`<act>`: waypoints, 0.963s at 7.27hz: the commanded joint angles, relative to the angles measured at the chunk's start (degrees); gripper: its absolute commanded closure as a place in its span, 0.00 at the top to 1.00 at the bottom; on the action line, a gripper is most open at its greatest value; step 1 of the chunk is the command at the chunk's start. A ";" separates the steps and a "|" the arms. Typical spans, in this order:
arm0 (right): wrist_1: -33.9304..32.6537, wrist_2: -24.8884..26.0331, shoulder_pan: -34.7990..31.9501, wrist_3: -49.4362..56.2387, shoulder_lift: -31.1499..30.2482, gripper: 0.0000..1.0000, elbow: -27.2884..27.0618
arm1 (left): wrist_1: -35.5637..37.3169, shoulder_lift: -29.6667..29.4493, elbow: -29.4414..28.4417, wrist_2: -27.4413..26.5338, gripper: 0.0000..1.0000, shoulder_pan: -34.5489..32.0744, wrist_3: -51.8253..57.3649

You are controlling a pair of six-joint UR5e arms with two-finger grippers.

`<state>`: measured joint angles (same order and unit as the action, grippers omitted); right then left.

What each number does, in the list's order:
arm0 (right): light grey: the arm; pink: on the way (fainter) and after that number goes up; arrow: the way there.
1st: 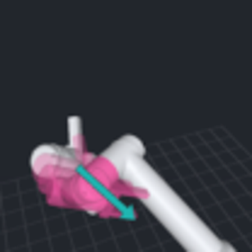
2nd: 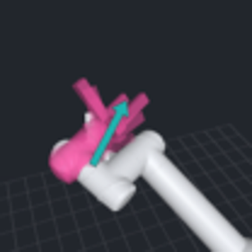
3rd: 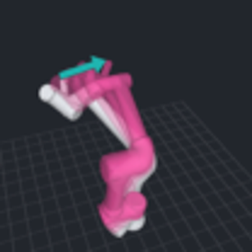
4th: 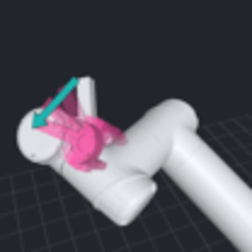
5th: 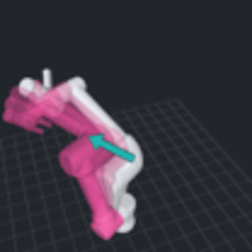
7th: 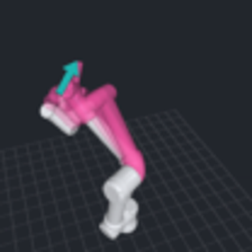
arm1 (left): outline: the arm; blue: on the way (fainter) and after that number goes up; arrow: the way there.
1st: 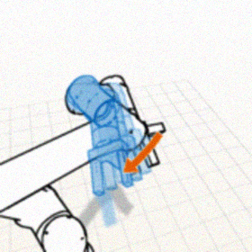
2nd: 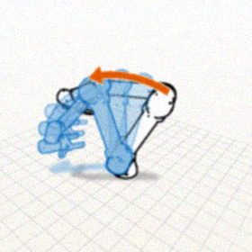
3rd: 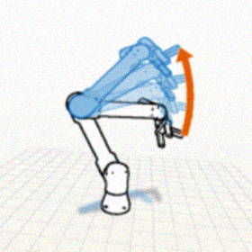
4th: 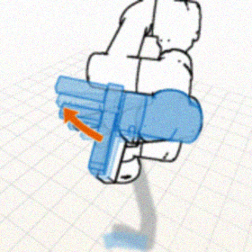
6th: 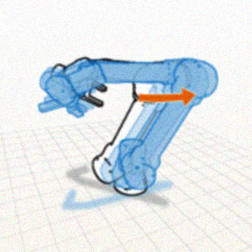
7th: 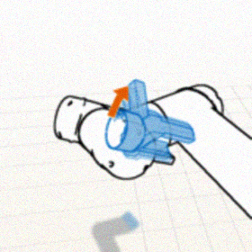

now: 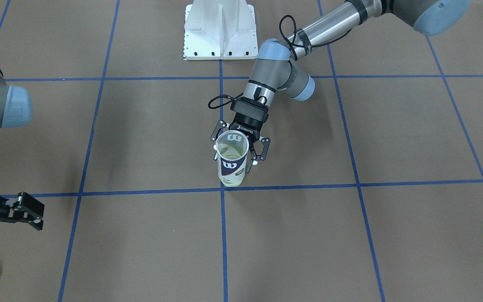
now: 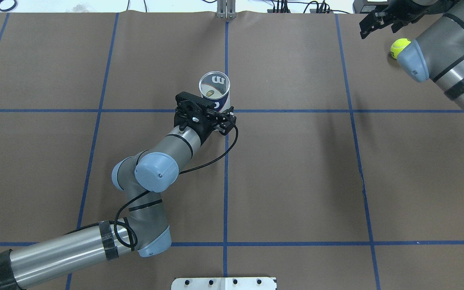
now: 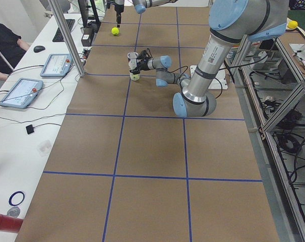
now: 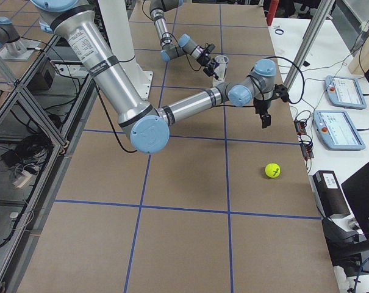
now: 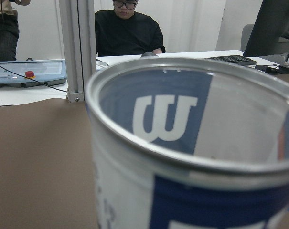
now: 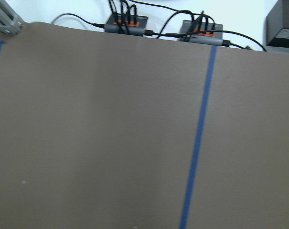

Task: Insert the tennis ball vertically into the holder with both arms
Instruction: 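Move the right gripper away from the can toward the other yellow ball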

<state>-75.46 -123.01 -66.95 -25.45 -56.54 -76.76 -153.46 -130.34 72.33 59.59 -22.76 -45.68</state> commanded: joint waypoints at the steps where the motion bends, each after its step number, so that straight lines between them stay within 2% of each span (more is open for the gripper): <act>1: 0.66 1.88 -2.12 5.41 -0.33 0.99 4.59 | -0.09 0.00 0.00 0.17 0.99 0.00 2.77; 3: 12.81 3.82 -2.30 5.41 -0.33 0.99 14.65 | -0.09 0.00 0.00 0.18 0.99 0.00 2.87; 6: 14.81 8.57 -1.78 5.33 0.55 0.99 17.86 | -0.09 0.00 0.00 0.18 0.99 0.00 2.87; 7: 17.60 10.40 -1.52 5.33 0.90 0.99 20.57 | -0.09 0.00 0.00 0.18 0.99 0.00 2.87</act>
<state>-60.25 -114.60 -68.80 -20.10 -56.04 -58.73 -153.54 -130.34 72.33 59.76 -22.76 -42.81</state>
